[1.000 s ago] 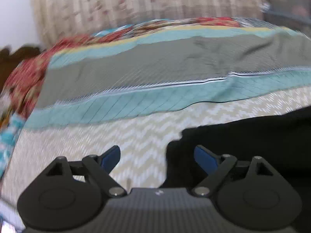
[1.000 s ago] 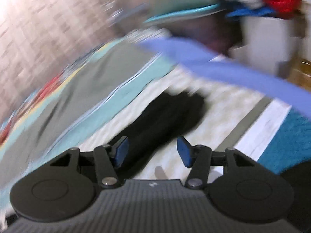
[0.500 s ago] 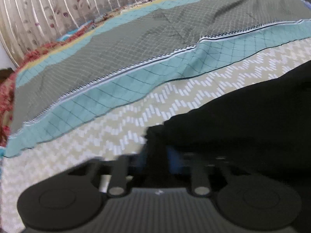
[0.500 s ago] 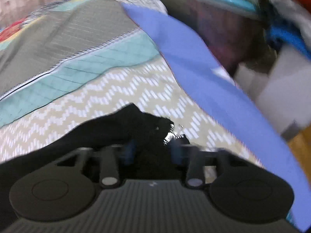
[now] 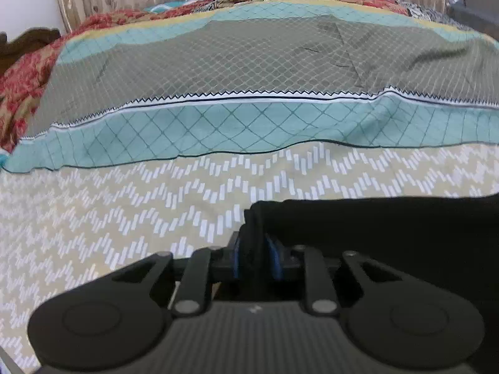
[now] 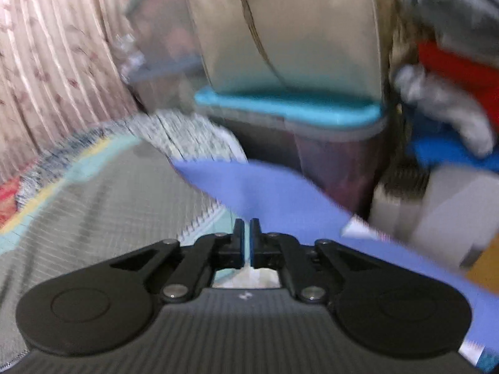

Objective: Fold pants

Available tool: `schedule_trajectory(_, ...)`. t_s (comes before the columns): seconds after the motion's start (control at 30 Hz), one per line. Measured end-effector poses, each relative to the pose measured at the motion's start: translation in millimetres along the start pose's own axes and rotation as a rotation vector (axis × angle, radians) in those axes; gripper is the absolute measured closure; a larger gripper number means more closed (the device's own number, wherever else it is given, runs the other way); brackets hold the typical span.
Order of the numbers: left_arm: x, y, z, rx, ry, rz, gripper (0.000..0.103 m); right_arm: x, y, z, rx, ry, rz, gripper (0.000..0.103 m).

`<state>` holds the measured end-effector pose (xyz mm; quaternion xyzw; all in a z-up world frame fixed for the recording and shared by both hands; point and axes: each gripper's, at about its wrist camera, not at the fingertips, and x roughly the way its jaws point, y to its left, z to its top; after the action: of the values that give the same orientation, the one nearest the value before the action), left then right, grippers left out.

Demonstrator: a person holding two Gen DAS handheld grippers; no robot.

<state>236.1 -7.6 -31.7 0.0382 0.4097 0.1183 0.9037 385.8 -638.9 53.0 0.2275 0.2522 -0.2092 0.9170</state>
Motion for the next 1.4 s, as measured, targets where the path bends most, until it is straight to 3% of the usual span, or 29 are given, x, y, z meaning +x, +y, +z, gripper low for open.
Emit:
schedule_trajectory(0.03,-4,-2,-1,0.023,-0.016,0.004,0.079,-1,-2,-6,0.0,0.041,0.078,0.093)
schedule_trajectory(0.1,-11,-4,-2,0.07,-0.045,-0.001,0.073,0,-3,-18,-0.085,0.107,0.144,0.074)
schedule_trajectory(0.17,-10,-3,-3,0.099,-0.046,0.001,0.072,1,-5,-29,-0.209,0.097,0.072,0.042)
schedule_trajectory(0.2,-10,-2,-3,0.1,-0.042,-0.003,0.072,4,-8,-33,-0.236,0.095,0.041,0.04)
schedule_trajectory(0.33,-12,-1,-3,0.078,-0.043,-0.007,0.072,24,-15,-41,-0.23,0.196,0.034,0.04)
schedule_trajectory(0.43,-11,-4,-5,0.078,-0.043,0.001,0.073,31,3,-55,-0.345,0.225,0.038,0.041)
schedule_trajectory(0.5,-9,-5,-4,0.089,-0.045,-0.002,0.076,42,17,-71,-0.45,0.316,0.02,0.073)
schedule_trajectory(0.53,-9,-5,-4,0.094,-0.048,-0.005,0.078,44,23,-77,-0.494,0.338,0.025,0.079)
schedule_trajectory(0.6,-9,-5,-5,0.1,-0.054,-0.008,0.081,33,28,-79,-0.532,0.299,0.043,0.084)
schedule_trajectory(0.67,-8,-4,-5,0.1,-0.061,-0.013,0.086,18,24,-66,-0.451,0.224,0.072,0.087)
schedule_trajectory(0.77,-9,-3,-4,0.072,-0.069,-0.01,0.087,-1,17,-34,-0.259,0.062,0.126,0.087)
schedule_trajectory(0.83,-7,-4,-3,0.056,-0.063,-0.008,0.087,5,26,-19,-0.183,0.019,0.12,0.086)
schedule_trajectory(0.9,-4,-7,-5,0.06,-0.061,0.008,0.085,23,45,-23,-0.223,0.054,0.073,0.077)
schedule_trajectory(0.93,-4,-9,-6,0.066,-0.062,0.022,0.081,30,53,-30,-0.27,0.073,0.03,0.063)
schedule_trajectory(0.97,-5,-10,-7,0.077,-0.066,0.034,0.078,34,58,-37,-0.316,0.077,-0.03,0.057)
schedule_trajectory(1.0,-7,-11,-8,0.088,-0.069,0.037,0.076,32,58,-42,-0.336,0.069,-0.056,0.057)
schedule_trajectory(1.13,-26,-6,-14,0.114,-0.071,0.021,0.059,7,35,-60,-0.265,0.097,0.046,0.057)
schedule_trajectory(1.27,-60,11,-32,0.061,-0.079,-0.008,0.05,-20,24,-78,-0.277,0.166,0.137,0.057)
schedule_trajectory(1.33,-80,21,-46,0.036,-0.067,-0.022,0.049,-21,13,-82,-0.273,0.192,0.046,0.057)
schedule_trajectory(1.4,-101,30,-64,0.019,-0.042,-0.048,0.048,-33,-5,-85,-0.174,0.216,0.056,0.057)
